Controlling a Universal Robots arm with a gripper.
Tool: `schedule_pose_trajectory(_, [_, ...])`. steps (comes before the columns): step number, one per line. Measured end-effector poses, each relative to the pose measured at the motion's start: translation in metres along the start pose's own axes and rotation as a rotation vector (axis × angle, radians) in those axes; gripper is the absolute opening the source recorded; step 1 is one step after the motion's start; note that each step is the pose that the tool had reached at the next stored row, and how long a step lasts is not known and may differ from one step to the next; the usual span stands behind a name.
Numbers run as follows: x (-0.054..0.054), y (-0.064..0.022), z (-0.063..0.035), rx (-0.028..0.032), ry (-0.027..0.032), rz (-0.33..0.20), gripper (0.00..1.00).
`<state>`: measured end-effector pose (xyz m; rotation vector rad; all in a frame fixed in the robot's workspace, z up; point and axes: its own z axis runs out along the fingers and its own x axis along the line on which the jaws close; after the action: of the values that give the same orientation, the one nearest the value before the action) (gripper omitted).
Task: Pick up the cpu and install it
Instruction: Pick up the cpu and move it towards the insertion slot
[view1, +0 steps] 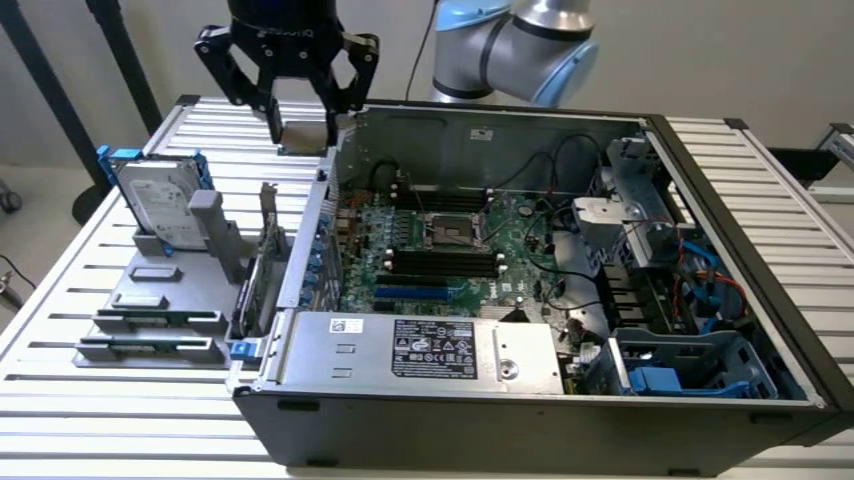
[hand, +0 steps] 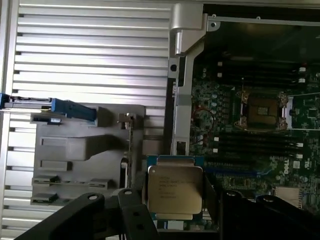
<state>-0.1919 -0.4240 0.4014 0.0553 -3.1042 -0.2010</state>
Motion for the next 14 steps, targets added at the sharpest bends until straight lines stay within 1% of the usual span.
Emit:
schedule_pose_trajectory(1, [-0.005,-0.0001,0.0000,-0.0049,-0.0001,0.000,0.55])
schedule_pose_trajectory(2, [-0.009,0.0000,0.0002,-0.0074,-0.0001,0.000,0.55])
schedule_pose_trajectory(3, [-0.014,0.0002,0.0008,-0.0084,0.0001,0.000,0.55])
schedule_pose_trajectory(5, [-0.023,0.0012,0.0029,-0.0089,0.0006,0.000,0.55])
schedule_pose_trajectory(7, [-0.032,0.0039,0.0064,-0.0088,0.0006,0.000,0.55])
schedule_pose_trajectory(14, [-0.063,0.0197,0.0204,-0.0089,0.0006,0.000,0.55])
